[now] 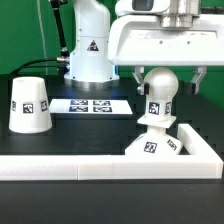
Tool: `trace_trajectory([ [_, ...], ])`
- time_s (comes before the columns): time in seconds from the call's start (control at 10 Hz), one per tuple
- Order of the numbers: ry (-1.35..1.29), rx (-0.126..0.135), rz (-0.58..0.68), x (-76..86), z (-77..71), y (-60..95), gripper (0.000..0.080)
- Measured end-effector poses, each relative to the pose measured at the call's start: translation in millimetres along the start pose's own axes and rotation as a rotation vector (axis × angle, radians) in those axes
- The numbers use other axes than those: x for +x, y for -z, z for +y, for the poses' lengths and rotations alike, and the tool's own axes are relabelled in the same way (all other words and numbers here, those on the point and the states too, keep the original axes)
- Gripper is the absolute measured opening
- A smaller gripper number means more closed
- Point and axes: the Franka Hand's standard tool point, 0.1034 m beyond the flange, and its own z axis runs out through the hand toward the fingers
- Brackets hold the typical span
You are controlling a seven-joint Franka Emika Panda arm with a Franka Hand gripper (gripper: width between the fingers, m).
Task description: Assemble lamp
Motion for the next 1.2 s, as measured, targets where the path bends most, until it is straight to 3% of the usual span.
trace_trajectory([
  [0.3, 0.003, 0.002, 0.016, -29.7, 2.9, 19.3, 0.0698],
  [0.5, 0.02, 0.0, 0.032, -58.3, 17.7, 22.4, 0.0698],
  [0.7, 0.045, -0.004, 0.021, -80.6, 43.4, 17.4, 0.0698],
  [1.0, 0.057, -0.011, -0.012, -96.0, 87.6, 4.3, 0.0698],
  [1.2, 0.066, -0.008, -0.01, -94.8, 80.3, 4.8, 0.0698],
])
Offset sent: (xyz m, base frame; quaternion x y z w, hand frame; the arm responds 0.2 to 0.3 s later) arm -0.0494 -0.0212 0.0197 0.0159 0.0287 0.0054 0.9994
